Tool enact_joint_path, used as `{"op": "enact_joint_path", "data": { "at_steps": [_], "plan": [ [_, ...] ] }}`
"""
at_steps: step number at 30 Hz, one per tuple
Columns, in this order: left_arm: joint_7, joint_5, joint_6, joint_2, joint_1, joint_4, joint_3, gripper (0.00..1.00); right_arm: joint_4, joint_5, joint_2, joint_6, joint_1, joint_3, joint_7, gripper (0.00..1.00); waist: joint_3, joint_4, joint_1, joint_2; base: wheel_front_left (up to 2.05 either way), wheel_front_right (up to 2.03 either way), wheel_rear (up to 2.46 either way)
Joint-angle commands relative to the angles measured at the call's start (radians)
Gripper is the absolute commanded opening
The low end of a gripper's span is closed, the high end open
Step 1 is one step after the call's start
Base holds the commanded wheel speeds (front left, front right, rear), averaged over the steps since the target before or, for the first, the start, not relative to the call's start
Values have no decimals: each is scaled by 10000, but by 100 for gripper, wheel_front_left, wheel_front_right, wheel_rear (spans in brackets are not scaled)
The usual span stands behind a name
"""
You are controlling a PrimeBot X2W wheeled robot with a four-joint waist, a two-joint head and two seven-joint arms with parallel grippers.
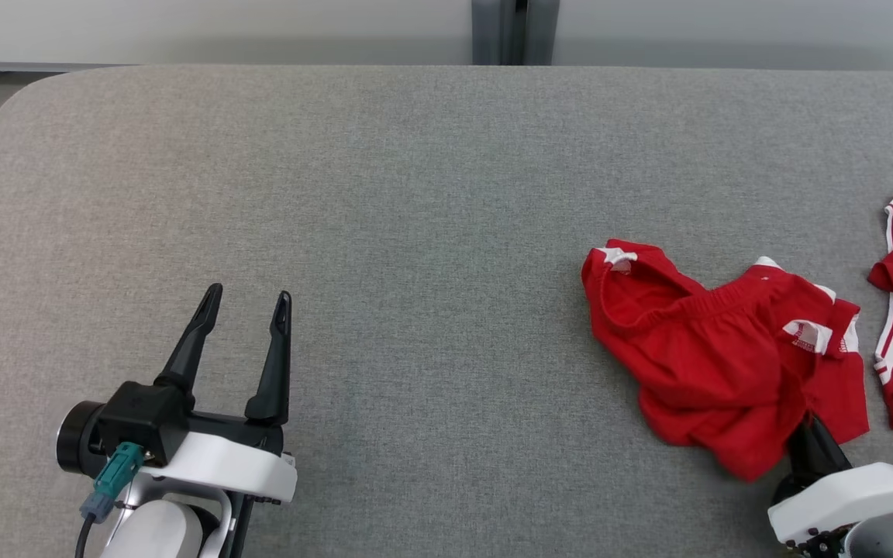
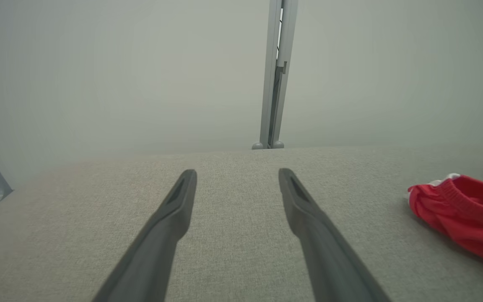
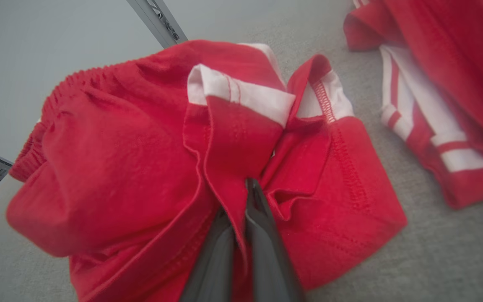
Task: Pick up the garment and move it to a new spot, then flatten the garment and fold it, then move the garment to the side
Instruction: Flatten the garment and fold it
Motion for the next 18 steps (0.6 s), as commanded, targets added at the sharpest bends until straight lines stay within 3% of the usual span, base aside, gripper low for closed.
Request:
{"op": "enact_joint_path", "data": {
  "at_steps": [1,9,18],
  "plan": [
    [13,14,41,75,-20,-44,30,100,205,142,-48,4,49,16,-256,100,4,-64,0,0,0,0,0],
    [110,22,155,275,90,-243,104,100,945,245,-51,6,-228,-476,-1783,100,-65,-387,0,0,0,0,0],
    [131,59,353,444,128,-532,264,100,-682,-1039,-55,6,-252,-1134,-1810,100,-178,-736,0,0,0,0,0]
  ]
}}
